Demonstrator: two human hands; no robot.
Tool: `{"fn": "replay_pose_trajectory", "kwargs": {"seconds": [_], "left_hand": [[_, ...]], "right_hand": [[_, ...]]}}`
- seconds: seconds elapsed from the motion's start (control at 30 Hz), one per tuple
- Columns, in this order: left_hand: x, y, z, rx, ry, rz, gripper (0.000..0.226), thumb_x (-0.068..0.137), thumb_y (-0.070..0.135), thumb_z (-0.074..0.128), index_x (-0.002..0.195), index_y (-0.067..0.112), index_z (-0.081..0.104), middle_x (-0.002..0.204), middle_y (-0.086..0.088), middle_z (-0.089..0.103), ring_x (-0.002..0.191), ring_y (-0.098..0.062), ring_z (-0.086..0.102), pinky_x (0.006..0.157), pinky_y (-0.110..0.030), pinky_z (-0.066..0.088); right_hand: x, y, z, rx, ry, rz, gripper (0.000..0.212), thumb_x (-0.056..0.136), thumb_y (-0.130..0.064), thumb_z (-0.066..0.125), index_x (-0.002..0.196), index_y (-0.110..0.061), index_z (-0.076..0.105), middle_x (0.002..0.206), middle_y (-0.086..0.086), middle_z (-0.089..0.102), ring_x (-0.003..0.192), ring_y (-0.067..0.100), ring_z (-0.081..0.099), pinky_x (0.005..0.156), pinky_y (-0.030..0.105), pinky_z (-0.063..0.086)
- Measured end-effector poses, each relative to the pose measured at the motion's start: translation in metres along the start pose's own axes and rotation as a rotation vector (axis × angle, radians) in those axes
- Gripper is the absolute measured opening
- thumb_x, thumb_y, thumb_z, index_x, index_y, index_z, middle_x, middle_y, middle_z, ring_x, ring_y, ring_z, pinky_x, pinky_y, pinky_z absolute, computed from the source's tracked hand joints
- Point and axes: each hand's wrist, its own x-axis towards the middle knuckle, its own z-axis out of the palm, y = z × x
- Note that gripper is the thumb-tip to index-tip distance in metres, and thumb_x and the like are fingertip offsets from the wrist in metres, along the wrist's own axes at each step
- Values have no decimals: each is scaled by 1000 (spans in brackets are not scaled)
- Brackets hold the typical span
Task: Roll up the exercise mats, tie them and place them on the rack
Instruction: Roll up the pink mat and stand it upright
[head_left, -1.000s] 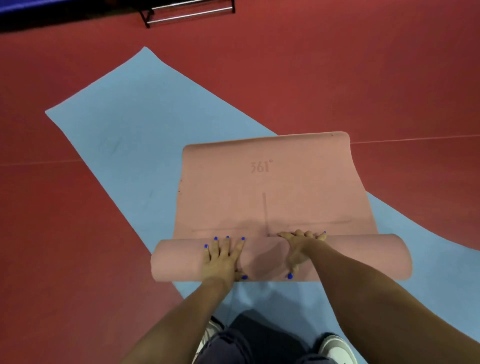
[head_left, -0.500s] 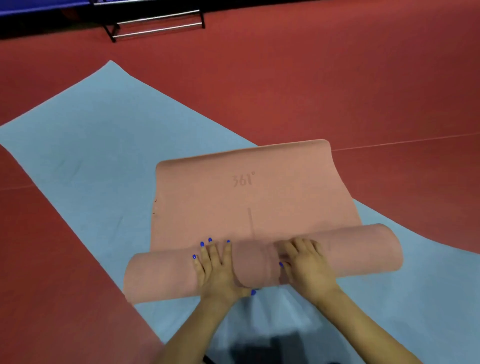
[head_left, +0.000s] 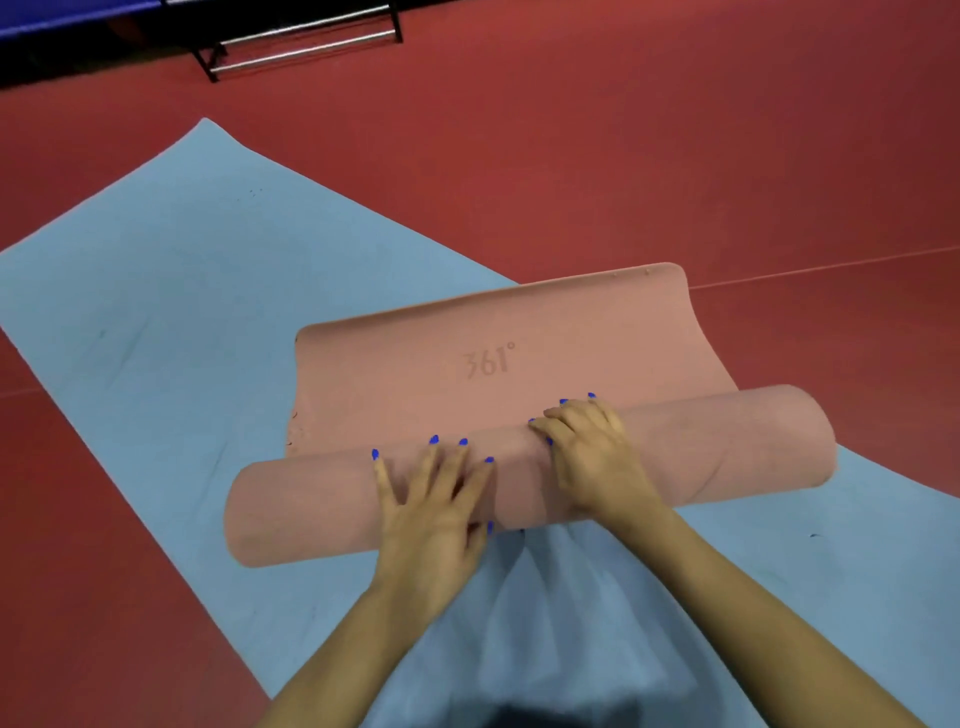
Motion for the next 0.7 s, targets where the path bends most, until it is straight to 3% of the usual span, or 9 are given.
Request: {"fn": "replay_pose_trajectory", "kwargs": {"seconds": [0.07,0.13,0.17,0.27,0.33,0.4,0.5,0.6,0.7], "left_hand": [[3,5,10,72,-113,-22,105,49,53,84,139,18,42,142,-11,49,128,-34,47,99,-69,35],[13,4,16,94,-154,-68,129,36,60,85,145,16,32,148,-14,41,134,-34,36,96,-66,38],[20,4,17,105,-193,-91,135,38,64,83,149,16,24,153,-15,32,138,-33,27,101,-66,34],[50,4,13,132,-313,-203,137,60,69,71,149,19,-21,159,-11,-17,146,-30,-14,112,-60,-6],[70,1,9,148,-395,-232,136,61,68,72,150,21,-20,158,-11,-20,145,-29,-19,111,-59,-13],[89,-9,6,80,-437,-222,138,57,67,76,151,23,-15,159,-10,-15,146,-26,-17,111,-59,-13],[113,-29,-6,-117,-544,-199,141,52,62,82,151,31,-14,159,-3,-16,146,-21,-19,113,-56,-16],[117,-30,-9,-115,-436,-144,130,58,60,80,151,34,-7,159,-4,-9,147,-20,-13,112,-55,-18],[109,-20,4,-43,-294,-245,117,68,57,74,152,32,-4,159,-7,-4,147,-20,-10,111,-57,-18]], "right_hand": [[12,-4,-3,-25,46,19,39,75,-17,38,94,-15,72,83,3,64,78,29,63,82,34,33],[11,-11,-11,66,126,93,35,79,-19,39,97,-15,70,83,3,62,75,27,58,74,36,36],[5,-16,-15,155,158,139,33,81,-20,41,99,-14,68,85,2,62,77,25,57,73,37,41],[-14,-22,-21,459,182,300,25,82,-20,47,99,-14,64,83,-5,58,80,17,54,77,34,45],[-25,-20,-16,389,156,320,30,79,-22,43,99,-17,64,87,-5,58,84,19,53,78,33,44],[-34,-13,-6,189,156,208,33,74,-14,47,102,-16,65,95,-1,60,88,22,52,79,33,41],[-34,-3,4,-34,130,42,54,64,0,47,116,-10,59,111,7,57,105,26,51,99,39,31],[-20,6,6,-167,38,-35,65,66,-3,34,126,-4,57,121,15,56,115,35,54,105,48,31],[3,12,4,-268,-104,-40,85,46,-2,63,130,-3,56,129,18,56,120,37,54,101,51,43]]}}
